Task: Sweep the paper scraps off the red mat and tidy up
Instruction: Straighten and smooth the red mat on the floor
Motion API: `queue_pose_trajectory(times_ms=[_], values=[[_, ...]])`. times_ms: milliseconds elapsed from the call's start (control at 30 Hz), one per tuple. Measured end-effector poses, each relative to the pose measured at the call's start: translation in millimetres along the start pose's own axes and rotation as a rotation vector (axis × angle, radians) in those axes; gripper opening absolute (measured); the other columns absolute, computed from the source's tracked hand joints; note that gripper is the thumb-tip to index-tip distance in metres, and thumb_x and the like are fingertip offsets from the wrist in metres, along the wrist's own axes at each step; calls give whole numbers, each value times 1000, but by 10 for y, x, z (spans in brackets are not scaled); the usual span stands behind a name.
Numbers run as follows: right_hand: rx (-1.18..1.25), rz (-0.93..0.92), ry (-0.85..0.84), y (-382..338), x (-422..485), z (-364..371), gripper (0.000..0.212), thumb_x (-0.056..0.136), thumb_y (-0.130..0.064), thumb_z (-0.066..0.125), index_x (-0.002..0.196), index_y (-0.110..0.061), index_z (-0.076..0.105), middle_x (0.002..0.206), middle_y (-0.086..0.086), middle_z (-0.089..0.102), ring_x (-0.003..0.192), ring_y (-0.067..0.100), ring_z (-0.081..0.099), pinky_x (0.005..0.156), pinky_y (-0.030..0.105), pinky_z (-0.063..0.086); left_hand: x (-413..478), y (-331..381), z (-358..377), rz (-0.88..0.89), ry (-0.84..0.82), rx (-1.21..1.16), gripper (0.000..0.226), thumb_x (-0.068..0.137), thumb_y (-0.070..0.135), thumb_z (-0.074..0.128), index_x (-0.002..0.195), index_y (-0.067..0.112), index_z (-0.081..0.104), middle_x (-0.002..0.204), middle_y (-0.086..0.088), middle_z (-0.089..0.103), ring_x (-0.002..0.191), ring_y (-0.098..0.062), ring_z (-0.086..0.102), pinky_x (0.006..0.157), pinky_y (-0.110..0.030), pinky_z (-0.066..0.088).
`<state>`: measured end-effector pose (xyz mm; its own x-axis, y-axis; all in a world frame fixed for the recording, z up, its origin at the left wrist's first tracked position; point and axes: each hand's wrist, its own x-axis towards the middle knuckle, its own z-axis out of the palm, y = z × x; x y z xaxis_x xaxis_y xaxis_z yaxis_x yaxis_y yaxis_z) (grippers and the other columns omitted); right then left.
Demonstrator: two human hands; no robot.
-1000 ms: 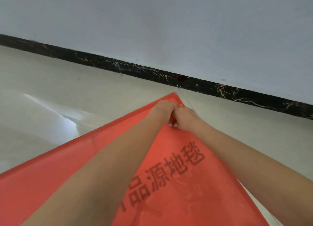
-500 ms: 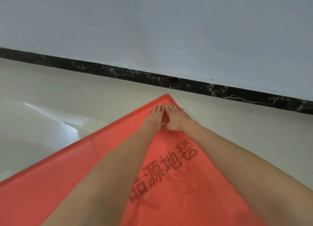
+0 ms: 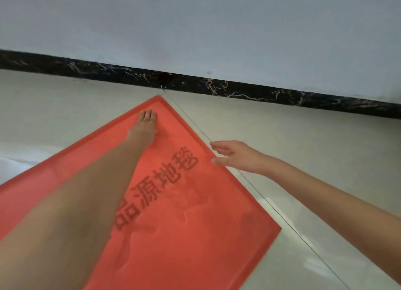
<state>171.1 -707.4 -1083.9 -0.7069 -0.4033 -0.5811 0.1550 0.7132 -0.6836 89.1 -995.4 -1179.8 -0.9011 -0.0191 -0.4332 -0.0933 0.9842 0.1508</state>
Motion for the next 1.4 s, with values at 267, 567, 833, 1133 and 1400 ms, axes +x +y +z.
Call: queue_pose_trajectory(times_ms=[267, 567, 833, 1133, 1400], values=[[-221, 186, 49, 1113, -1336, 730, 73, 83, -24, 73, 148, -17, 39, 150, -7, 41, 136, 5, 41, 108, 9, 25, -1829, 1632, 782, 419, 94, -91, 63, 97, 5, 43, 155, 13, 18, 164, -6, 6, 151, -23, 2, 118, -37, 18], [-301, 194, 178, 1419, -1511, 1280, 77, 90, 3, 49, 155, -15, 13, 163, 2, 4, 151, 17, 3, 115, 26, 24, -2779, 2218, 1647, 463, -192, 12, 93, 88, 33, 63, 155, 2, 5, 163, -10, 3, 151, -22, -1, 121, -31, 11], [-490, 247, 131, 1446, -1399, 1102, 61, 97, -13, 48, 153, -11, 24, 159, 9, 25, 145, 25, 28, 112, 31, 27, -2745, 2251, 1591, 517, -193, 178, 88, 95, 35, 54, 153, -1, -2, 162, -17, -4, 150, -28, -5, 120, -32, 12], [-542, 304, 375, 1169, -1348, 1129, 18, 91, -12, 50, 92, -10, 68, 96, 13, 71, 97, 32, 66, 72, 32, 47, -2772, 2341, 1546, 441, -126, 74, 63, 97, 12, 48, 153, 6, 20, 163, -10, 6, 150, -20, 14, 108, -29, 33], [-579, 214, 323, 1083, -1269, 1133, 29, 93, -31, 49, 102, -19, 73, 104, 10, 71, 102, 29, 65, 76, 30, 45, -2843, 2367, 1392, 302, -127, -27, 25, 89, 11, 57, 111, 12, 68, 144, -15, 49, 130, -20, 50, 86, -24, 37]])
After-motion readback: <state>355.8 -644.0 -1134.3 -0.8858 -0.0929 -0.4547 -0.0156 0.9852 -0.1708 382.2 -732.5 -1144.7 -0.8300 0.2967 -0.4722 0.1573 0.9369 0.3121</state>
